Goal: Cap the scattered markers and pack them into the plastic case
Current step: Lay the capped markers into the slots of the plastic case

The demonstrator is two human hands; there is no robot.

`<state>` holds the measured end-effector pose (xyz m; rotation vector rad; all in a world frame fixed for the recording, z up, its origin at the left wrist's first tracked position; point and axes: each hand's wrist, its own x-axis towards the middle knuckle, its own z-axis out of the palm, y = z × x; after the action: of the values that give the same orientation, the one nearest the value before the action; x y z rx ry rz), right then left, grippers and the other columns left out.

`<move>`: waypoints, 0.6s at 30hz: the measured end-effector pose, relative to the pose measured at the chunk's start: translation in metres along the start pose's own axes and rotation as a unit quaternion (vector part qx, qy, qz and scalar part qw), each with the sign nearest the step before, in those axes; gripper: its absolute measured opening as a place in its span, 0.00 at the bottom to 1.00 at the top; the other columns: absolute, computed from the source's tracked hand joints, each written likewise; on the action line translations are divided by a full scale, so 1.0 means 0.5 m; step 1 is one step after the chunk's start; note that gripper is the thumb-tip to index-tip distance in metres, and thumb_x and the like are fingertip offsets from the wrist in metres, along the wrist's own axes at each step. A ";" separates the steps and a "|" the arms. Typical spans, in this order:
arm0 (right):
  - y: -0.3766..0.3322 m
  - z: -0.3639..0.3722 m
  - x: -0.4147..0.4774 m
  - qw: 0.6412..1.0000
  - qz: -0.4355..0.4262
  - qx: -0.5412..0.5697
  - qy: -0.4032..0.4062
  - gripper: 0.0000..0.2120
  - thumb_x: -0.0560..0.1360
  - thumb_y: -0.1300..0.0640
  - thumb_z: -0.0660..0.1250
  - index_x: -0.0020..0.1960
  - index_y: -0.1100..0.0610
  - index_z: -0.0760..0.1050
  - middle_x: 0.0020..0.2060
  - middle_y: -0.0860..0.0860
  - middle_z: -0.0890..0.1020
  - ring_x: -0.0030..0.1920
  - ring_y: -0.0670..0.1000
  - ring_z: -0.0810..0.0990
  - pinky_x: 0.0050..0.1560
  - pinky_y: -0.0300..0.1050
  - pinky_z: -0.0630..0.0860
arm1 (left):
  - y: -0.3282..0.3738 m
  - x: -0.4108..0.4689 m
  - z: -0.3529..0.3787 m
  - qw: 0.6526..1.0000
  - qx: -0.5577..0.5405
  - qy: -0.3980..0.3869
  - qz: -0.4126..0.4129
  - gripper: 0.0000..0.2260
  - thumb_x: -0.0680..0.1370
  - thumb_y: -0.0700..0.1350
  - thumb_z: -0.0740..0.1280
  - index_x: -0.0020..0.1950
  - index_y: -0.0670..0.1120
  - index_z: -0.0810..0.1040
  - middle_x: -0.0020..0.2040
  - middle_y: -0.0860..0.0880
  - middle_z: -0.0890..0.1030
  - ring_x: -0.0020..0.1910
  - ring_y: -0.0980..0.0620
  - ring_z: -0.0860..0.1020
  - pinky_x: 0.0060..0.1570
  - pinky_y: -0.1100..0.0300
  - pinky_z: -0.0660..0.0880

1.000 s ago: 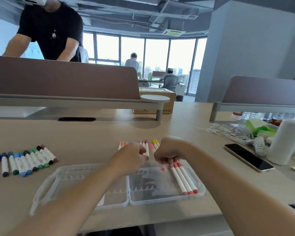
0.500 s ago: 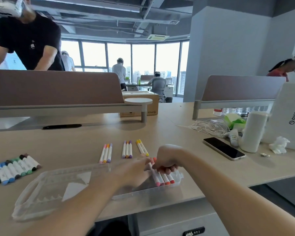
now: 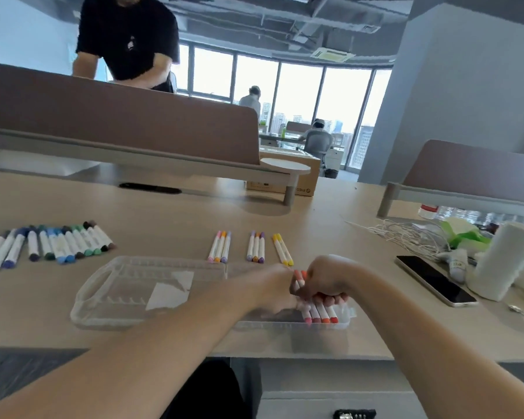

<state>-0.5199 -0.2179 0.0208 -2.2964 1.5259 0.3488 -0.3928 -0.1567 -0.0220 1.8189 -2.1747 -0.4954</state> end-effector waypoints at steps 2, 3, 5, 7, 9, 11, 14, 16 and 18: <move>-0.005 0.003 -0.002 1.000 -0.005 -0.015 0.005 0.12 0.76 0.50 0.68 0.41 0.59 0.77 0.29 0.52 0.77 0.23 0.48 0.69 0.25 0.36 0.66 | -0.012 -0.007 -0.005 1.000 -0.021 0.003 -0.001 0.15 0.78 0.53 0.68 0.63 0.51 0.76 0.55 0.51 0.81 0.51 0.50 0.78 0.50 0.56 0.75; -0.004 0.005 -0.001 0.999 -0.010 -0.030 0.010 0.12 0.76 0.51 0.67 0.40 0.59 0.77 0.28 0.52 0.77 0.22 0.48 0.70 0.25 0.36 0.66 | -0.018 -0.011 -0.012 0.999 -0.037 0.013 -0.007 0.15 0.78 0.52 0.68 0.64 0.51 0.76 0.55 0.50 0.81 0.51 0.49 0.80 0.51 0.55 0.76; -0.003 0.007 0.000 0.998 -0.017 -0.050 0.031 0.13 0.77 0.52 0.65 0.39 0.60 0.77 0.26 0.52 0.78 0.22 0.49 0.71 0.25 0.36 0.67 | -0.033 -0.021 -0.033 0.994 -0.102 0.041 -0.027 0.15 0.78 0.51 0.67 0.64 0.51 0.77 0.49 0.47 0.82 0.42 0.50 0.81 0.41 0.55 0.79; -0.007 0.004 0.006 0.997 -0.019 -0.044 0.064 0.14 0.78 0.53 0.64 0.38 0.60 0.76 0.26 0.52 0.78 0.22 0.49 0.71 0.28 0.37 0.69 | -0.052 -0.030 -0.058 0.990 -0.112 0.080 -0.038 0.14 0.79 0.53 0.67 0.63 0.51 0.78 0.50 0.49 0.81 0.45 0.52 0.81 0.45 0.55 0.79; -0.025 -0.001 0.025 0.995 -0.027 -0.011 0.097 0.13 0.77 0.54 0.65 0.37 0.60 0.75 0.25 0.51 0.77 0.22 0.49 0.72 0.30 0.39 0.70 | -0.084 -0.036 -0.077 0.987 -0.091 0.123 -0.052 0.13 0.79 0.53 0.66 0.61 0.51 0.80 0.52 0.54 0.81 0.52 0.53 0.78 0.56 0.55 0.74; -0.058 -0.005 0.056 0.992 -0.049 0.023 0.111 0.10 0.77 0.55 0.66 0.40 0.60 0.77 0.28 0.52 0.78 0.25 0.49 0.73 0.32 0.40 0.72 | -0.116 -0.042 -0.093 0.981 -0.091 0.157 -0.071 0.10 0.79 0.53 0.65 0.56 0.52 0.82 0.47 0.57 0.80 0.51 0.53 0.77 0.57 0.55 0.70; -0.129 -0.005 0.111 0.987 -0.082 0.063 0.121 0.11 0.76 0.55 0.67 0.37 0.59 0.75 0.26 0.51 0.77 0.25 0.49 0.73 0.30 0.39 0.72 | -0.166 -0.051 -0.116 0.971 -0.108 0.186 -0.102 0.09 0.80 0.49 0.63 0.55 0.49 0.82 0.48 0.52 0.82 0.47 0.52 0.79 0.45 0.59 0.71; -0.183 -0.004 0.143 0.985 -0.092 0.067 0.130 0.12 0.75 0.57 0.67 0.34 0.60 0.75 0.24 0.51 0.77 0.26 0.52 0.74 0.32 0.40 0.71 | -0.202 -0.058 -0.136 0.966 -0.096 0.209 -0.121 0.09 0.80 0.47 0.63 0.54 0.48 0.82 0.46 0.52 0.82 0.46 0.51 0.79 0.41 0.60 0.70; -0.235 -0.002 0.174 0.985 -0.099 0.054 0.134 0.10 0.75 0.55 0.66 0.39 0.61 0.77 0.31 0.54 0.79 0.32 0.54 0.76 0.36 0.42 0.73 | -0.237 -0.064 -0.154 0.959 -0.093 0.227 -0.146 0.10 0.80 0.47 0.63 0.54 0.48 0.83 0.47 0.51 0.83 0.47 0.51 0.79 0.45 0.58 0.74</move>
<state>-0.3781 -0.2495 0.0064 -2.4573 1.3761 -0.0979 -0.2493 -0.1509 -0.0014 1.9260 -1.5205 -0.2883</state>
